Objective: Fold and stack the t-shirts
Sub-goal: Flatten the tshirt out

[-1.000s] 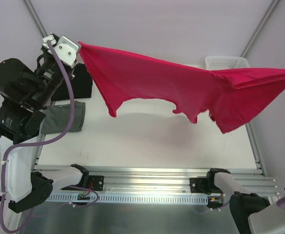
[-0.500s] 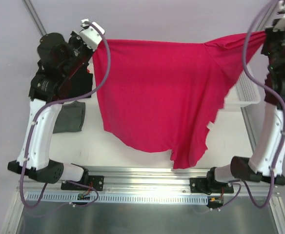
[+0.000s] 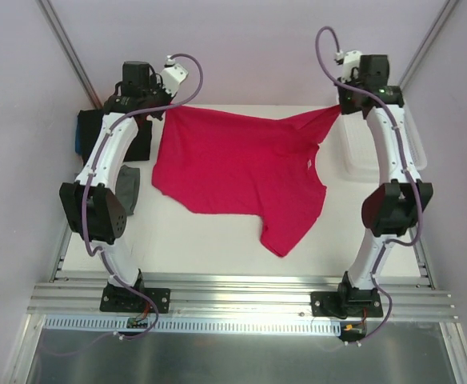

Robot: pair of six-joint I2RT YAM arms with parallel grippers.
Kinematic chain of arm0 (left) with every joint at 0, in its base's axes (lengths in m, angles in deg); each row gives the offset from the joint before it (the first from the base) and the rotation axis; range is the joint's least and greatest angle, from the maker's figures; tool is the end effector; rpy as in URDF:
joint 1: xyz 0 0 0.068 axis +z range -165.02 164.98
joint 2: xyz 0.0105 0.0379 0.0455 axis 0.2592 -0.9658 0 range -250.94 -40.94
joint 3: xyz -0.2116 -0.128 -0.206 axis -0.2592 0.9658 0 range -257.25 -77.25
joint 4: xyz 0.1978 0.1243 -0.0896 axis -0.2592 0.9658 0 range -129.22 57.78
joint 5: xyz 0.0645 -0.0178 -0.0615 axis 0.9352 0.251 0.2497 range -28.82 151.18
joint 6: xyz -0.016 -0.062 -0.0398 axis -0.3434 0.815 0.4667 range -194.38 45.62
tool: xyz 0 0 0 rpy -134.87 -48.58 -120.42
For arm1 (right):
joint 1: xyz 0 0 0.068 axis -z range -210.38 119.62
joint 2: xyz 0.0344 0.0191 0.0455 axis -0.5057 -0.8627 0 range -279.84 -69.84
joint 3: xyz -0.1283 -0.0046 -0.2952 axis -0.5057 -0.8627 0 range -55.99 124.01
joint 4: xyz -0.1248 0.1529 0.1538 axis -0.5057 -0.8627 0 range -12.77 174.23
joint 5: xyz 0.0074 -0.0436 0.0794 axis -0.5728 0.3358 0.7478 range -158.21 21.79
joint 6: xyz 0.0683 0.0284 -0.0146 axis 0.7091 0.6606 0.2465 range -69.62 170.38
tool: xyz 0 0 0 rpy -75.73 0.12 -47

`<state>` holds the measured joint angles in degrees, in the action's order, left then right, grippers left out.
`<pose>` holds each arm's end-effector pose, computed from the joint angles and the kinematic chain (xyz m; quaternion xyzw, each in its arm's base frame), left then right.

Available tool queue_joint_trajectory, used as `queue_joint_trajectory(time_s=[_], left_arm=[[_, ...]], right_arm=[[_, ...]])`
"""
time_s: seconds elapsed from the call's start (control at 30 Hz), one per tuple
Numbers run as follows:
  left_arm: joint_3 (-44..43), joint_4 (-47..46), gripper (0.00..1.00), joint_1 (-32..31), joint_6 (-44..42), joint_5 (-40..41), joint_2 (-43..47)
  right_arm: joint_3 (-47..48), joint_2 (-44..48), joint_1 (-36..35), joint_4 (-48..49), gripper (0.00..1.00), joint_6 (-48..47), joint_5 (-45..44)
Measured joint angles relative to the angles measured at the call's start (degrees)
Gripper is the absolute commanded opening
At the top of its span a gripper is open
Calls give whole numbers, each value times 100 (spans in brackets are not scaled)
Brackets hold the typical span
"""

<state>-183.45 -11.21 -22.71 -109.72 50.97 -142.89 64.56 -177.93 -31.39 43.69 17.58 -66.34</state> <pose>0.4325 -0.0698 0.4432 0.3511 0.7583 0.0577 0.5462 0.4534 0.0100 0.4565 -0.2573 0.8179 -0.1274 0.4985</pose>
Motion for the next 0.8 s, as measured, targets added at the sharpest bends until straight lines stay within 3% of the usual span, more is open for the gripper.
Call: queue_joint_trajectory(time_s=[0.23,0.53,0.8], left_arm=[[-149,-9,0,105,2,4,-446],[157,-181,0,92,186,2,-42],[332,-168,0,9,345,4,201]], right_arm=[[166,-634,-352,-116,0,-35,4],[-323,92,-337,-94,0,-39,20],[-348,208,-337,-197,0,17,42]])
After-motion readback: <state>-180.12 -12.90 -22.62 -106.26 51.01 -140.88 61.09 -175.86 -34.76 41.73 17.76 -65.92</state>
